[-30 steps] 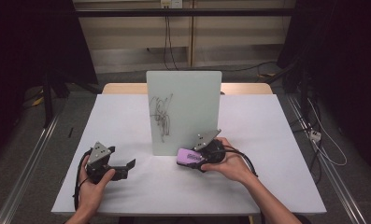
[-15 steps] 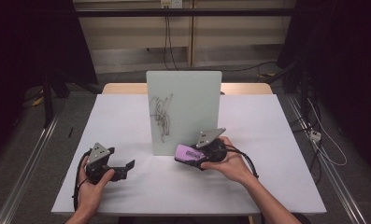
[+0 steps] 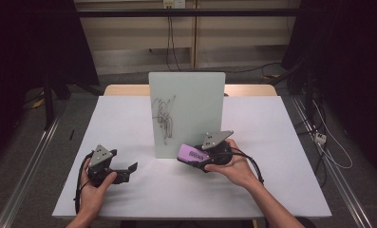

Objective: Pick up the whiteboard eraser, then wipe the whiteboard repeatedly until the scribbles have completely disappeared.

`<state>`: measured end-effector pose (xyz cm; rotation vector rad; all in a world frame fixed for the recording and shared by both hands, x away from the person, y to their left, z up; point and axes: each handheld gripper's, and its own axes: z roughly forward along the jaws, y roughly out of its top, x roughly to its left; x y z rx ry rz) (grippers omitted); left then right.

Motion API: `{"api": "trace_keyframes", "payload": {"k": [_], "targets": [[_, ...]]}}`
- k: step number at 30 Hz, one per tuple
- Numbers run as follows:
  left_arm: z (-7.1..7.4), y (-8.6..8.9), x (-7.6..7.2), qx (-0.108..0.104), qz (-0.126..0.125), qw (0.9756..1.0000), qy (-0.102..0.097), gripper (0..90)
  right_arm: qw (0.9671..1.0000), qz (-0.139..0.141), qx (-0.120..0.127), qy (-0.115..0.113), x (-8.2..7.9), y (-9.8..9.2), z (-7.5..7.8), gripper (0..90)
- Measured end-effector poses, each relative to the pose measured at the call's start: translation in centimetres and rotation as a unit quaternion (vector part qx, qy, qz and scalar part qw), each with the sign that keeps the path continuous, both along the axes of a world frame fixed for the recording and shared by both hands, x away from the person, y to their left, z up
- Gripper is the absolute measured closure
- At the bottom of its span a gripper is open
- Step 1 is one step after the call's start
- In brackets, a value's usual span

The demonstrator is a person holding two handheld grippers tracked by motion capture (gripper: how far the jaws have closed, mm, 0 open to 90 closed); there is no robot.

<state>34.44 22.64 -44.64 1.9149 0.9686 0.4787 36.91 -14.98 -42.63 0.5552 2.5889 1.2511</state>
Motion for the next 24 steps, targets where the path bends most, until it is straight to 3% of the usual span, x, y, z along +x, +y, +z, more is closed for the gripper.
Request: {"api": "trace_keyframes", "payload": {"k": [4,8,14,24], "targets": [[0.2,0.0,-0.2,0.014,-0.002,0.9999,-0.007,5.2,1.0000,-0.003,0.005,-0.003,-0.2,-0.1,0.2,41.2],[0.2,-0.1,-0.3,0.012,-0.002,0.9999,-0.010,5.2,0.9998,-0.006,0.016,-0.009,-0.2,-0.3,0.5,41.2],[-0.1,0.2,0.1,0.005,0.001,1.0000,0.002,5.2,0.9994,-0.017,0.029,-0.011,0.1,-0.4,0.7,41.3],[0.2,0.2,-0.4,0.008,0.002,0.9999,-0.006,5.2,0.9984,-0.016,0.045,-0.031,-0.3,-0.2,1.6,41.3]]}}
